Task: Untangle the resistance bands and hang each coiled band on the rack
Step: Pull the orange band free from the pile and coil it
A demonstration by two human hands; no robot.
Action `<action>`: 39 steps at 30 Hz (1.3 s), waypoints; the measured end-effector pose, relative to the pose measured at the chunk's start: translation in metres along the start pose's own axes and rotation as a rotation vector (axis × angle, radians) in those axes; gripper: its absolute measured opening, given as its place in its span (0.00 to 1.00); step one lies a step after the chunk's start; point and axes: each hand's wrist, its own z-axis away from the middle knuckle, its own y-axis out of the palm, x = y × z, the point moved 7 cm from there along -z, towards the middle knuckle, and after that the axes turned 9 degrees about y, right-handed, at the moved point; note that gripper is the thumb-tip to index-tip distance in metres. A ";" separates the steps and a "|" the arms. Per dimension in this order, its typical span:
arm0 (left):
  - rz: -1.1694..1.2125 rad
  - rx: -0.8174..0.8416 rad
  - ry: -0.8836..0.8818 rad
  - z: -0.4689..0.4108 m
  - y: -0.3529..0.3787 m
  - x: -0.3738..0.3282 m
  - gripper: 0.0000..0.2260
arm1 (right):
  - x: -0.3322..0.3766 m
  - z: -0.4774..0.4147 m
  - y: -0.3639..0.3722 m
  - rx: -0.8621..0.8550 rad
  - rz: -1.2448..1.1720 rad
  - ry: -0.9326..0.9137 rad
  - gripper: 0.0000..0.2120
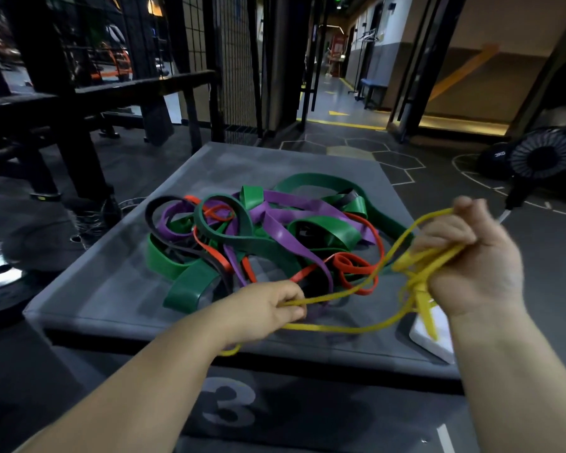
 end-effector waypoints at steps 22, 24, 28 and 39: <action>-0.090 -0.262 0.181 0.013 -0.049 -0.020 0.09 | -0.098 0.010 0.000 -0.134 0.980 0.479 0.14; 0.052 -0.324 0.198 0.017 -0.058 -0.017 0.06 | -0.095 0.012 -0.001 -0.100 0.944 0.522 0.15; 0.121 -0.401 0.275 0.016 -0.055 -0.026 0.05 | -0.117 0.027 0.004 0.125 0.930 0.727 0.26; 0.235 -0.293 0.267 0.010 -0.039 -0.027 0.04 | -0.125 0.044 0.030 0.614 0.315 0.964 0.19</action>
